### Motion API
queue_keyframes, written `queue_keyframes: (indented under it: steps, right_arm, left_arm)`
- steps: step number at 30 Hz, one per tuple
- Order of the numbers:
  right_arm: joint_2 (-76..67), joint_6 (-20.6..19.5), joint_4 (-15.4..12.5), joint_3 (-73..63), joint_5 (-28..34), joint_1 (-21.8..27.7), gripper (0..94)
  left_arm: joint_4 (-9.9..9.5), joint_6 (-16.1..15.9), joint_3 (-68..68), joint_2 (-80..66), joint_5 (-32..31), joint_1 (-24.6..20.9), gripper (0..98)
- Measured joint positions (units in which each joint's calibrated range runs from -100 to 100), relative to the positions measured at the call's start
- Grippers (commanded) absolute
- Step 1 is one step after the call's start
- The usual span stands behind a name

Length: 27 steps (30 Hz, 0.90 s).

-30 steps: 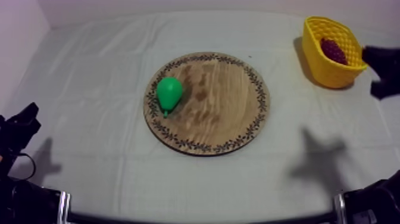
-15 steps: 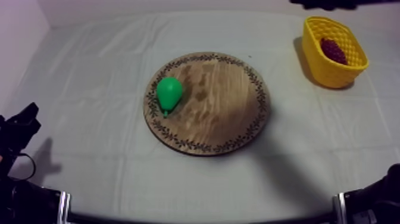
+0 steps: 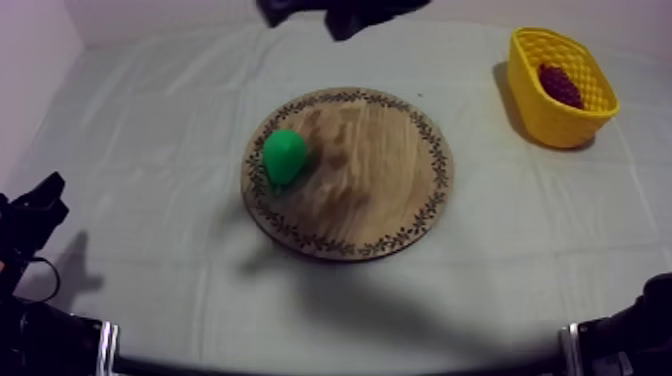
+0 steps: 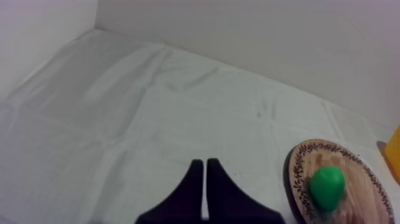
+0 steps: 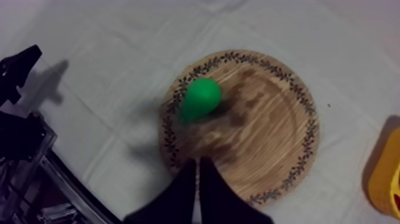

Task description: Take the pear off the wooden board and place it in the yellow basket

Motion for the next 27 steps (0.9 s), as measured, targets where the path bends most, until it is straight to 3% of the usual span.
queue_keyframes:
  steps: [3, 19, 27]
  right_arm:
    - [5.21, -2.11, 0.2, -4.88, 2.76, -0.12, 0.2]
    - [28.17, -12.63, 1.41, -21.7, 3.81, 0.86, 0.2]
    - [31.33, -14.75, 2.06, -22.43, 4.3, 1.54, 0.2]
  left_arm:
    - [0.0, 0.0, 0.0, 0.0, 0.0, 0.0, 0.1]
    - [0.0, 0.0, 0.0, 0.0, 0.0, 0.0, 0.1]
    - [0.0, 0.0, 0.0, 0.0, 0.0, 0.0, 0.1]
